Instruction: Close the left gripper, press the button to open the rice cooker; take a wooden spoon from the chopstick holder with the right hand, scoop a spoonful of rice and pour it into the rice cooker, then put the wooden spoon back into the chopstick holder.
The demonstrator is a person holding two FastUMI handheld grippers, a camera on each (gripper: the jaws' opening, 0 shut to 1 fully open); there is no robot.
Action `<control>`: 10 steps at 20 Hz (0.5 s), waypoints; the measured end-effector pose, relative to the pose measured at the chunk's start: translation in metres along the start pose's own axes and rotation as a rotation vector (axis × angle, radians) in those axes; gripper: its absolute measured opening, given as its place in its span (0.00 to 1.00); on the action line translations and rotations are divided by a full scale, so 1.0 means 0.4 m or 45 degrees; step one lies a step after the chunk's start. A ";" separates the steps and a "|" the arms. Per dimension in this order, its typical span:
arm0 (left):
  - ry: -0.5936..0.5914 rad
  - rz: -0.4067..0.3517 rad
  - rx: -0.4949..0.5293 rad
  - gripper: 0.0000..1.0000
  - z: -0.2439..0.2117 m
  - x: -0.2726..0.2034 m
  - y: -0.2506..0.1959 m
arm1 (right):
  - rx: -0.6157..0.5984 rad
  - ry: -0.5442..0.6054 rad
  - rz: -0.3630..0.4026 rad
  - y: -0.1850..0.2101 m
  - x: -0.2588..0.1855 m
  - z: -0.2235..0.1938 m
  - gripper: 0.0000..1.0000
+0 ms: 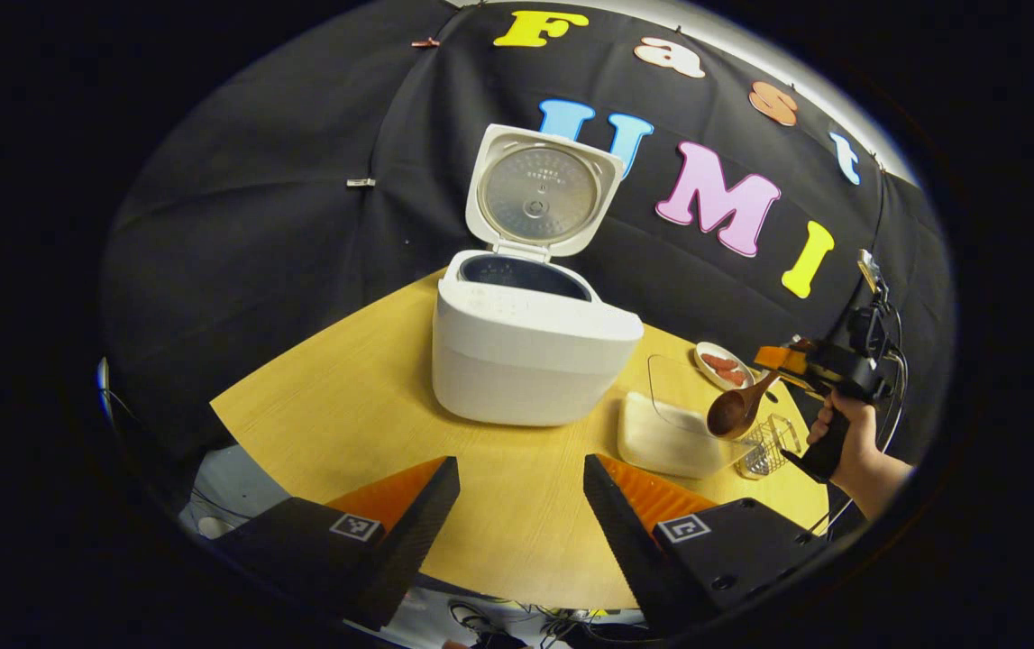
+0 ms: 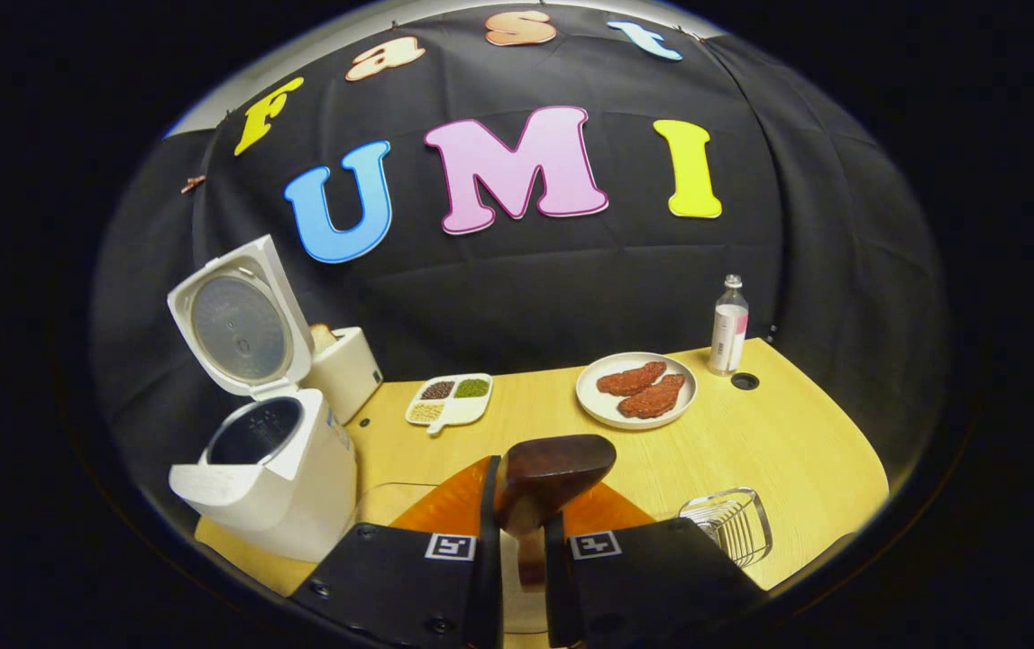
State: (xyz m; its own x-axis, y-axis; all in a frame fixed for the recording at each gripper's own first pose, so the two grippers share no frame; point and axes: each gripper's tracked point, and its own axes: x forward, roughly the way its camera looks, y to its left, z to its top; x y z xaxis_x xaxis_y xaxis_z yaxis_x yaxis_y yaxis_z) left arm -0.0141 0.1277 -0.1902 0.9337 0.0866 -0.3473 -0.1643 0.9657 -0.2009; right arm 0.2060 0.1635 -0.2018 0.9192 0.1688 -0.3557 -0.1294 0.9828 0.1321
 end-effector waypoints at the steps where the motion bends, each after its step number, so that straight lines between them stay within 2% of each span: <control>1: 0.018 0.006 0.008 0.96 -0.012 0.000 0.011 | -0.002 0.006 0.000 0.006 0.007 -0.024 0.23; 4: 0.034 -0.023 -0.002 0.96 -0.025 0.000 0.016 | -0.039 -0.048 -0.009 0.042 -0.001 -0.042 0.23; 10: -0.006 -0.011 -0.020 0.96 0.003 0.001 0.040 | 0.086 0.034 0.013 0.130 -0.043 -0.119 0.23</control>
State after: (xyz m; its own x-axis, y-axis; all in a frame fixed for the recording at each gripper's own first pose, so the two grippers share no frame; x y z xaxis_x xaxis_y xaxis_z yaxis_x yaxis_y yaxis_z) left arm -0.0159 0.1435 -0.1923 0.9366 0.0796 -0.3411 -0.1612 0.9625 -0.2180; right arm 0.1656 0.2151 -0.2330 0.9076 0.1819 -0.3783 -0.1127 0.9737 0.1980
